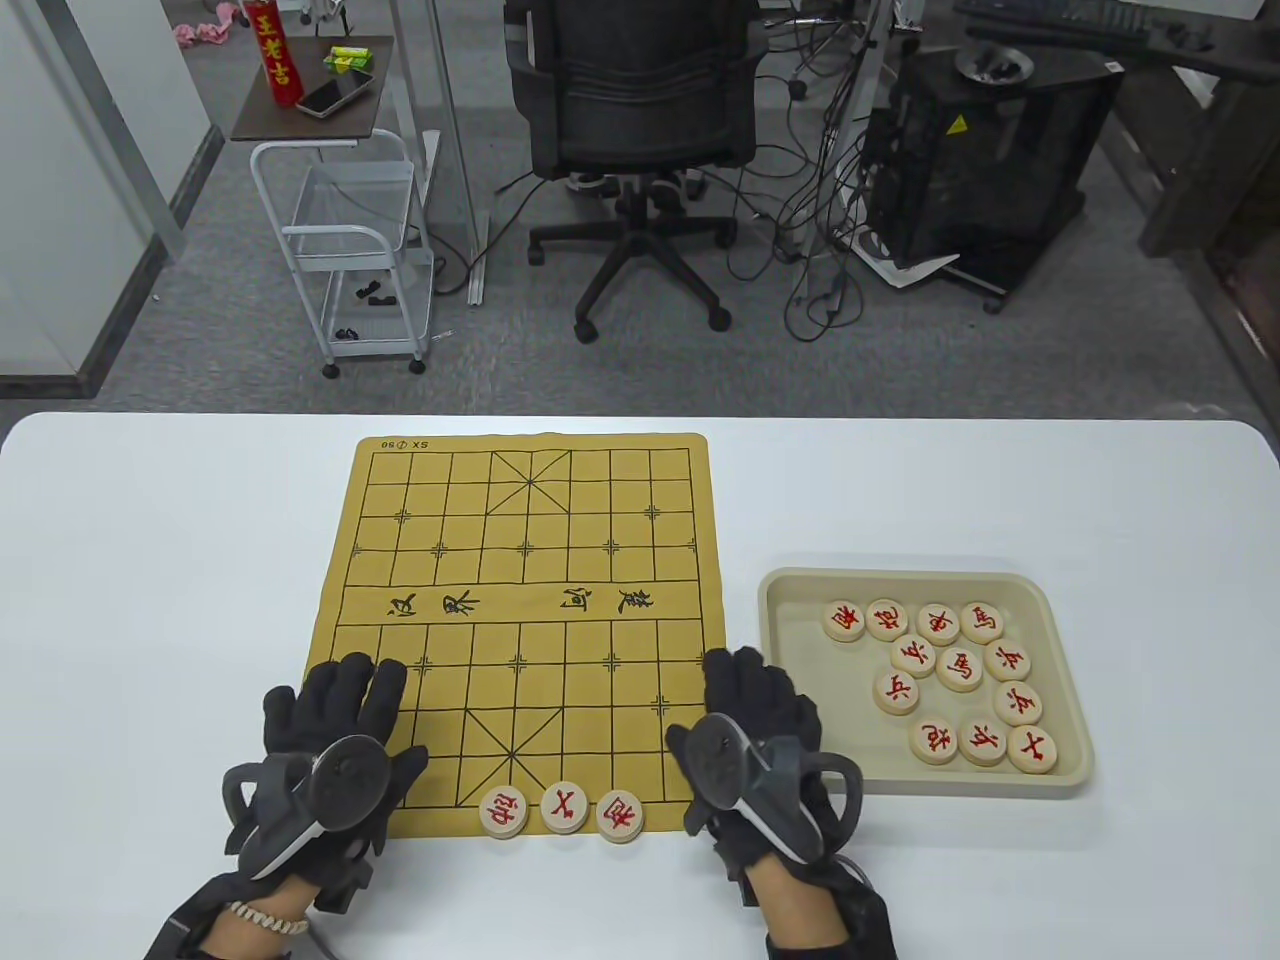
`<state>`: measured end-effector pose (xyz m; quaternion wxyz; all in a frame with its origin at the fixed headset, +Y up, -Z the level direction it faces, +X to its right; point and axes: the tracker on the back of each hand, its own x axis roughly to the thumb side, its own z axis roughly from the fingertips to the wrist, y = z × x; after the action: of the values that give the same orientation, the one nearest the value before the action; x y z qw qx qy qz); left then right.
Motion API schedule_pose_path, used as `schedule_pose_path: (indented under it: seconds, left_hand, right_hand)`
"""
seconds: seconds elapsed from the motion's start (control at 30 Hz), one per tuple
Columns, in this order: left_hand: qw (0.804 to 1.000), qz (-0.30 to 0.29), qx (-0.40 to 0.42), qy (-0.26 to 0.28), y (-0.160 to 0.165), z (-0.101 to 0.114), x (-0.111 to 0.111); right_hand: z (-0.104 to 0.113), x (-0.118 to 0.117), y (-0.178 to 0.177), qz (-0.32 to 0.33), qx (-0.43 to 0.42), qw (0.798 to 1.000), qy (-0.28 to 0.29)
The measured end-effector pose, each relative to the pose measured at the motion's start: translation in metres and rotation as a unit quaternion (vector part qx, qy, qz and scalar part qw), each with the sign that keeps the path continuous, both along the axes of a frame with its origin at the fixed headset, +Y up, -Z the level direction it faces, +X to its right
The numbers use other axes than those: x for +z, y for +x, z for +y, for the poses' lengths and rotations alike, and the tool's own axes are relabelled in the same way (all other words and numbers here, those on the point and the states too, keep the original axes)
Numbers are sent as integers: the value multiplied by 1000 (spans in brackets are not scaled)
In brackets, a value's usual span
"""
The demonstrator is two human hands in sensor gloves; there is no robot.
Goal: Set up Chinese chess pieces
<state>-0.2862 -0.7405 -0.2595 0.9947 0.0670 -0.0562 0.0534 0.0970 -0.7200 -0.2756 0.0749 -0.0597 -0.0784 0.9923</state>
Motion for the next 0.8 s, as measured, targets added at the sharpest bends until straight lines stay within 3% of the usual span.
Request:
schedule_pose_path:
  seconds: [0.1,0.27,0.43,0.57,0.63,0.8]
  left_hand:
    - [1000,0,9,8,-2,4,1]
    - [1000,2,11,4,-3,5,1]
    - [1000,4,17,0,-5,6,1]
    - [1000,8,21,-5,-8,6,0]
    - [1000,8,21,-8,-8,6,0]
    - [1000,8,18,-17,-8,6,0]
  right_hand:
    - [7,-19,39,-98,41,994,-6]
    - [-3,-52,93,-199,99,970,-101]
    - [-26,-77,118,-222,101,947,-207]
    - [-39,-86,117,-222,111,938,-240]
    - [-42,-88,115,-231,135,937,-223]
    - [-44,-92,113,-221,159,930,-245]
